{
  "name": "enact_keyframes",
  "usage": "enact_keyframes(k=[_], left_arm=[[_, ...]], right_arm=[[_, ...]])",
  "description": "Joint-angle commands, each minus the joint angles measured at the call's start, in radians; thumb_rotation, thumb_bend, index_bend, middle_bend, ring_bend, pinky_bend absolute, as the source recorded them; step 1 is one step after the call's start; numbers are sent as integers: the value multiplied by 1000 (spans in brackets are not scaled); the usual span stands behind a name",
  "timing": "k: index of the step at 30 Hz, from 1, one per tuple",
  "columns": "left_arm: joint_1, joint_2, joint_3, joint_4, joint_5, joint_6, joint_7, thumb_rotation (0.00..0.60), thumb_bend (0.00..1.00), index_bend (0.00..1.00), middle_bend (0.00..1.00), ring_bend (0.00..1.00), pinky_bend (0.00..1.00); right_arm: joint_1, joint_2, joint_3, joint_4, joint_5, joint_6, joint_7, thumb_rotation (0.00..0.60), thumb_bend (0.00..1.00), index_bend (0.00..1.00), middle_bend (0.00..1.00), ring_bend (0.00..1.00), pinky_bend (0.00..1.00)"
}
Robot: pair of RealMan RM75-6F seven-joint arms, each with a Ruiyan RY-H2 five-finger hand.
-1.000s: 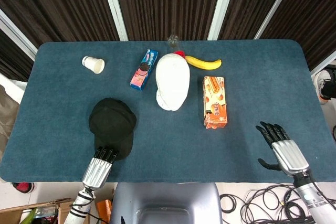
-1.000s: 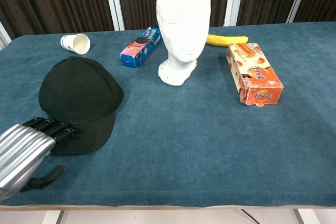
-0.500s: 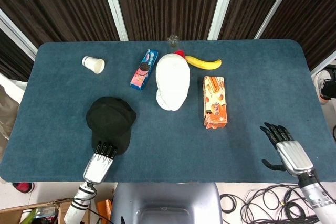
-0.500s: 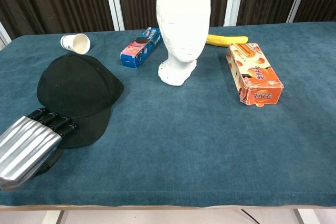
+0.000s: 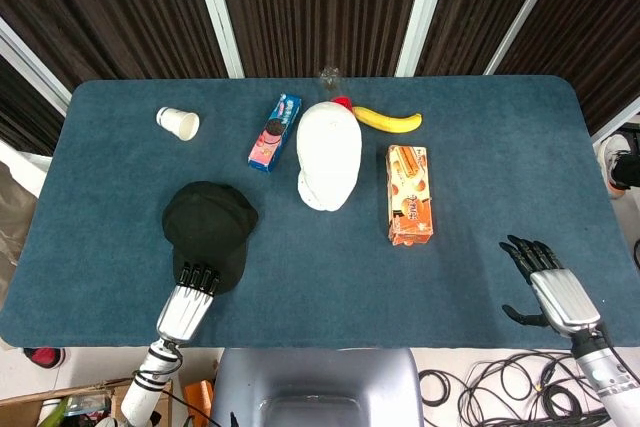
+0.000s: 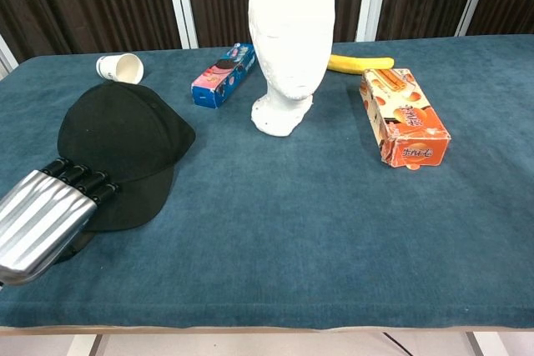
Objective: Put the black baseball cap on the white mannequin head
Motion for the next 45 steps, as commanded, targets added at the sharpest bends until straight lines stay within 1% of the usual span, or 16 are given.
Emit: enact_keyframes(k=[1,4,9,14,17,20,24,26,30,36,41,45], left_arm=[[-9,-13,-5,44,-9,5,-22,600,311,410,406,382,394],[-15,-24,-8,86,-17,2,-43,600,313,442,437,398,411],[-32,-35,-1,138,-13,25,-87,600,379,496,506,443,451],[-49,-48,3,185,-12,56,-130,600,412,597,604,518,497],[-66,-51,15,210,-1,84,-184,600,417,640,647,548,517],[-78,-56,9,229,-9,104,-217,600,438,699,704,581,521],[-86,-56,-2,244,-24,139,-284,600,455,725,732,594,523],[-91,-54,-15,245,-38,173,-322,600,476,735,745,601,524],[-107,-47,-62,246,-80,259,-396,600,514,753,769,609,525],[-135,-6,-130,241,-141,398,-461,600,546,767,789,626,526],[-178,65,-171,226,-170,515,-459,600,563,771,799,629,526],[-204,97,-178,209,-171,543,-444,600,569,771,799,630,526]], right_arm=[[1,-2,1,5,4,-3,7,600,173,0,0,0,0],[1,-2,3,8,5,-4,12,600,173,0,0,0,0],[2,-4,3,11,9,-11,12,600,173,0,0,0,0],[2,-5,3,13,11,-13,10,600,173,0,0,0,0],[2,-7,4,16,15,-18,10,600,173,0,0,0,0],[4,-11,7,14,21,-23,3,600,173,0,0,0,0],[5,-15,7,14,26,-29,-8,600,173,0,0,0,0],[6,-18,9,14,30,-32,-13,600,173,0,0,0,0],[8,-24,11,16,37,-40,-24,600,173,0,0,0,0],[16,-35,13,12,47,-58,-45,600,174,0,0,0,0],[20,-35,13,9,46,-64,-46,600,173,0,0,0,0],[19,-33,13,8,47,-63,-43,600,173,0,0,0,0]])
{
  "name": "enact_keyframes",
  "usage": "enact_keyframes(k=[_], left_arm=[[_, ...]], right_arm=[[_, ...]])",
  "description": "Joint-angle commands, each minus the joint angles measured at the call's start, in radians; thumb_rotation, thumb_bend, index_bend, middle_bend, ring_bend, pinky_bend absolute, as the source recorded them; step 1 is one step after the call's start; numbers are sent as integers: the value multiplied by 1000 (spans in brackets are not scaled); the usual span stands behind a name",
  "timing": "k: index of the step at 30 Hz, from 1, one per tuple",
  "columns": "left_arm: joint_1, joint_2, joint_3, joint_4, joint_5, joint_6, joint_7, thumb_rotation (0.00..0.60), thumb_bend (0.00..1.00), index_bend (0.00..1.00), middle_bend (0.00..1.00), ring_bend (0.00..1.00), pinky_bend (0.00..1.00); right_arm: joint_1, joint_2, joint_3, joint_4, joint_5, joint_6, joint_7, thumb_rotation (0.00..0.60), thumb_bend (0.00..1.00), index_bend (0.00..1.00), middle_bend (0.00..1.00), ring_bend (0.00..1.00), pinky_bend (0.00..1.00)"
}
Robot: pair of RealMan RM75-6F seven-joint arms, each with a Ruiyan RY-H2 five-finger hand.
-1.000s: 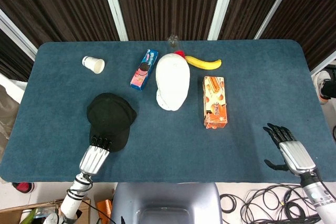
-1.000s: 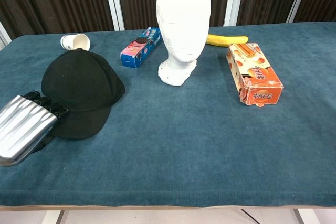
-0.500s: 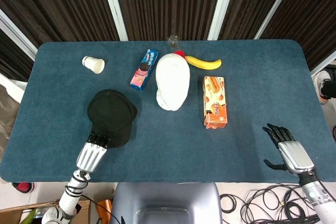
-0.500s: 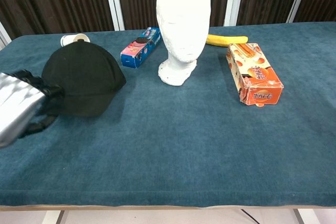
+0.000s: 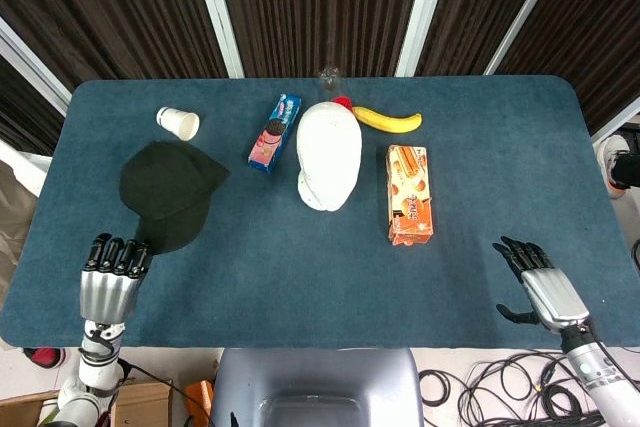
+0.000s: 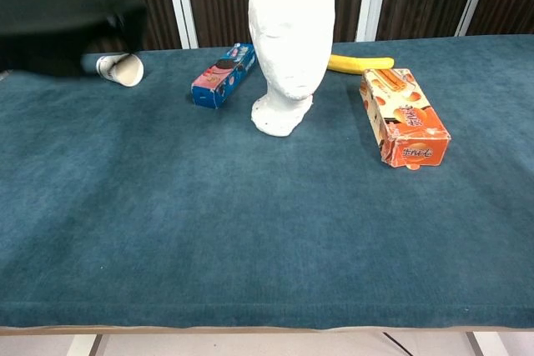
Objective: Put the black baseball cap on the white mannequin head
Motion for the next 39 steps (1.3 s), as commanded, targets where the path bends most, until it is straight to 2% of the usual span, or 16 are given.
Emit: enact_keyframes(k=[1,4,9,16,21,29,33,39], left_arm=[[-31,34,-11,-18,-5,29,17,600,572,771,800,631,526],[-115,90,-20,-43,3,43,58,600,576,772,802,633,526],[-251,156,-35,-121,15,-14,124,600,576,772,801,633,526],[-447,198,-102,-176,-18,-187,146,600,575,772,801,633,526],[-560,161,-118,-141,-27,-305,133,600,574,771,801,633,526],[-698,44,-120,-12,-54,-526,152,600,575,771,802,632,523],[-731,2,-104,24,-50,-561,150,600,573,771,801,633,521],[-746,-22,-79,37,-40,-531,160,600,573,771,802,633,521]], right_arm=[[-1,2,1,1,1,3,3,600,173,0,0,0,0],[-7,9,5,1,4,16,15,600,173,0,0,0,0],[-12,17,8,2,1,30,37,600,173,0,0,0,0],[-16,32,17,16,18,30,85,600,173,0,0,0,0],[-15,45,22,33,38,11,143,600,173,0,0,0,0],[-10,59,32,66,53,-8,222,600,173,0,0,0,0],[-9,63,35,77,54,-13,244,600,173,0,0,0,0],[-10,68,31,89,51,-23,270,600,173,0,0,0,0]])
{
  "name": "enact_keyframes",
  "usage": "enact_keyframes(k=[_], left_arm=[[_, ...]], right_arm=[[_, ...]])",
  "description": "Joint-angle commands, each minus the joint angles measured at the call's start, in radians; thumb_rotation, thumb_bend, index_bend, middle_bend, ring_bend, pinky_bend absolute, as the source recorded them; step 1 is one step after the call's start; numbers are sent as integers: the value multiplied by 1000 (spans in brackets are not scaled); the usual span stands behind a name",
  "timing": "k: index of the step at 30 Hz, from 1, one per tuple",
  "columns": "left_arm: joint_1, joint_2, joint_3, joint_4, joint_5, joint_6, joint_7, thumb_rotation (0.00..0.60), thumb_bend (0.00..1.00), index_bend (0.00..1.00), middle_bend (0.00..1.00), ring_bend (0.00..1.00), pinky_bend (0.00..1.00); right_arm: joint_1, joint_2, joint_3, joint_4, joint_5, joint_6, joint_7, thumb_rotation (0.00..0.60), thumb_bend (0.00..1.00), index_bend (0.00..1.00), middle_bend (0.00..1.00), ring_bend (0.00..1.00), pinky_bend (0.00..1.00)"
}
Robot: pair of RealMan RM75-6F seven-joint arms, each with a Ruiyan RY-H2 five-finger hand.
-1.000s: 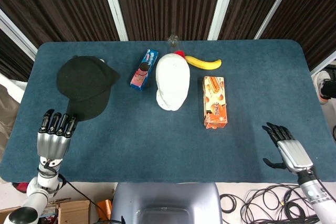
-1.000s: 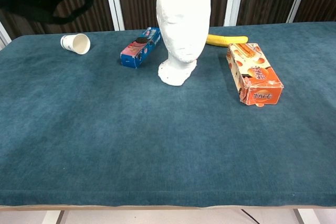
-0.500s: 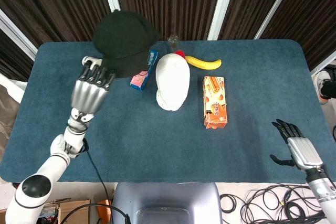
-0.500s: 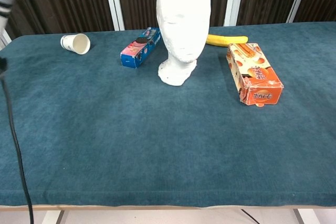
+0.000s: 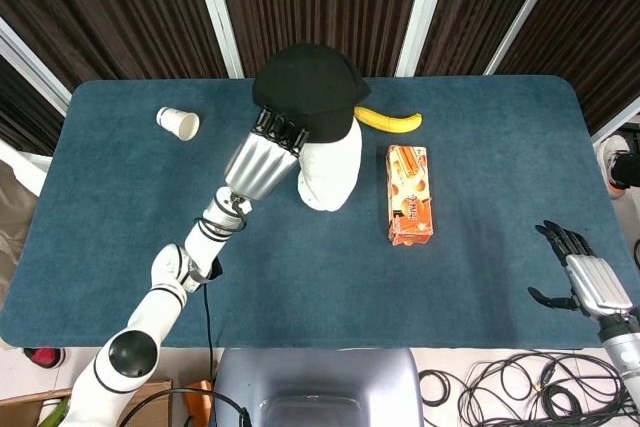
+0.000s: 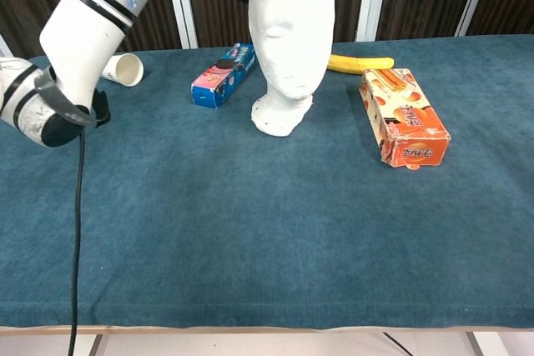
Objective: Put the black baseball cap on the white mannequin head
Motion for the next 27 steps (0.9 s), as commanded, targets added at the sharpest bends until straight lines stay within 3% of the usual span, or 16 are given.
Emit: enact_keyframes(k=[1,10,16,18,22,24,27], left_arm=[[1,-11,13,0,5,16,6,600,572,771,802,633,521],[50,-56,85,-22,48,45,18,600,568,769,801,631,520],[86,-72,118,-15,66,46,34,600,493,717,748,599,513],[103,-75,125,-18,67,46,39,600,453,616,659,544,500],[136,-79,130,-44,62,30,42,600,402,271,310,282,453],[152,-78,136,-67,64,39,41,600,380,152,176,175,413],[176,-72,148,-100,75,64,47,600,355,81,65,94,374]], right_arm=[[0,1,-2,6,0,-5,9,600,173,0,0,0,0],[-3,4,-4,8,-13,-1,21,600,173,0,0,0,0],[1,1,-6,6,-19,-8,14,600,173,0,0,0,0],[3,0,-6,7,-17,-11,12,600,173,0,0,0,0],[4,-3,-5,6,-17,-12,10,600,173,0,0,0,0],[3,-3,-5,6,-18,-8,10,600,173,0,0,0,0],[1,-3,-4,5,-17,-5,8,600,173,0,0,0,0]])
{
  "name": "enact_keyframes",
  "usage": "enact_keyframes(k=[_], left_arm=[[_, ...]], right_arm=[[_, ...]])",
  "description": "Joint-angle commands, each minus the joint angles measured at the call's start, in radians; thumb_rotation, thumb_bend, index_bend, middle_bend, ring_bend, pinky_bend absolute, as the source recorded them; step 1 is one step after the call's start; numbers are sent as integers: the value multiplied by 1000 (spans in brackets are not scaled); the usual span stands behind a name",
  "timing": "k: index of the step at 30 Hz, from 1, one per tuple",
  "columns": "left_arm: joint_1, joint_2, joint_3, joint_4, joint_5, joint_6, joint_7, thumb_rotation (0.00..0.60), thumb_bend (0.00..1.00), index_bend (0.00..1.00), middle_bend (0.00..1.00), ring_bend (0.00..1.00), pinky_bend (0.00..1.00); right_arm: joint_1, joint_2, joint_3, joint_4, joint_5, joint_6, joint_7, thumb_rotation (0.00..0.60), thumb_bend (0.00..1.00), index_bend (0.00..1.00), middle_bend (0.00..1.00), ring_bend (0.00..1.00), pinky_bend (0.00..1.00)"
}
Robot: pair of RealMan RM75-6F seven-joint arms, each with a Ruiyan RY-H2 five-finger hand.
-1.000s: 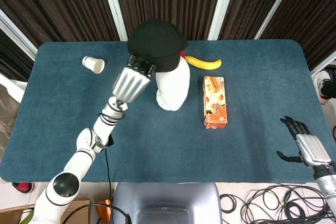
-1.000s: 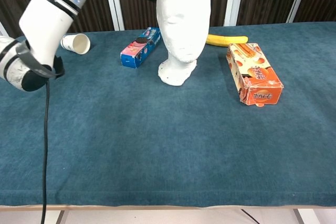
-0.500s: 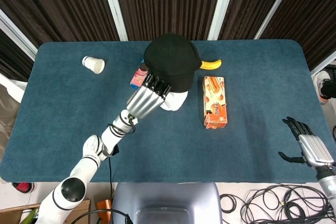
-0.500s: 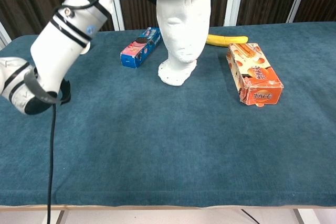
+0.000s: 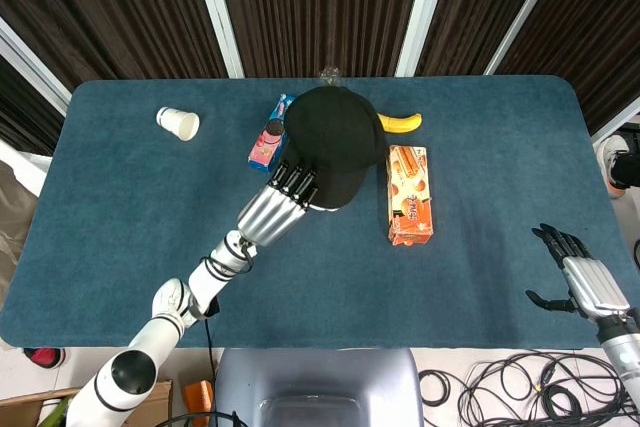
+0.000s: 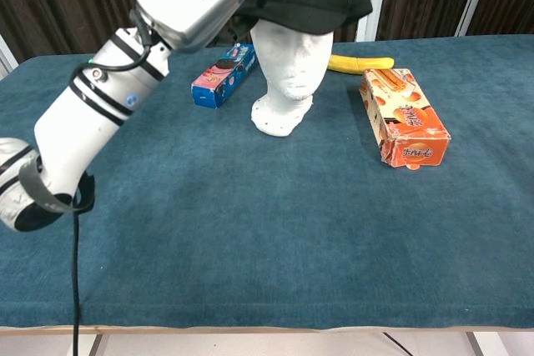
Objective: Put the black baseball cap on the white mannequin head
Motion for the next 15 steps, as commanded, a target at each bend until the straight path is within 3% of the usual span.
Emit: enact_keyframes(k=[1,10,15], left_arm=[[24,8,13,-36,10,25,9,600,347,69,47,80,364],[148,77,36,-222,15,70,70,600,308,12,0,18,282],[349,202,64,-459,-38,88,121,600,302,1,0,11,225]], right_arm=[[-1,-1,0,0,1,2,-4,600,173,0,0,0,0],[1,-11,-1,-11,1,-3,-44,600,173,0,0,0,0],[-5,-13,0,-22,7,7,-80,600,173,0,0,0,0]])
